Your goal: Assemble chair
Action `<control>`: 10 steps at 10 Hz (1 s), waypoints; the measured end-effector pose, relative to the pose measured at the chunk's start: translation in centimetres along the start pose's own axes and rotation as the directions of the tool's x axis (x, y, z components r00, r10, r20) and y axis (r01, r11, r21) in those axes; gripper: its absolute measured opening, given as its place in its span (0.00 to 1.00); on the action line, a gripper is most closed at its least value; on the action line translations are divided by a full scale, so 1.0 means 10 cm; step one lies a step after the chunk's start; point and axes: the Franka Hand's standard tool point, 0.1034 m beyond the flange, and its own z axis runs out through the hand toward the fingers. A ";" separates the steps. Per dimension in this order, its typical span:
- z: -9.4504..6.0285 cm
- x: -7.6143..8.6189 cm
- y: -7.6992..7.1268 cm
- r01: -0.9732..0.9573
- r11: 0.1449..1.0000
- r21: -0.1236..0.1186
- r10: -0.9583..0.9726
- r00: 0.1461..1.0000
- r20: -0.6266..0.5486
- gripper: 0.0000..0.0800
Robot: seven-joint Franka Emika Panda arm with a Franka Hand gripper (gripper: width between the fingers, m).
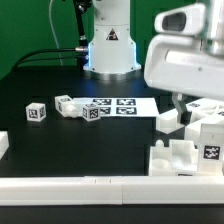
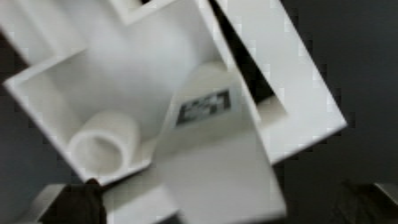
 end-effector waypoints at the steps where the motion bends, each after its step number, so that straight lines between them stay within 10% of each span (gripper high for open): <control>1: -0.03 0.06 0.03 -0.011 1.000 0.000 0.011 1.000 0.000 0.81; 5: 0.01 0.04 0.02 -0.007 1.000 -0.003 0.007 1.000 0.002 0.81; 10: -0.19 0.13 0.45 0.161 0.986 0.040 -0.161 0.987 0.006 0.81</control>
Offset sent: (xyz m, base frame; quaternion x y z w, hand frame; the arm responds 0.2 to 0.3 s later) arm 0.0000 0.0000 0.0000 0.0000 0.0000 0.0000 1.0000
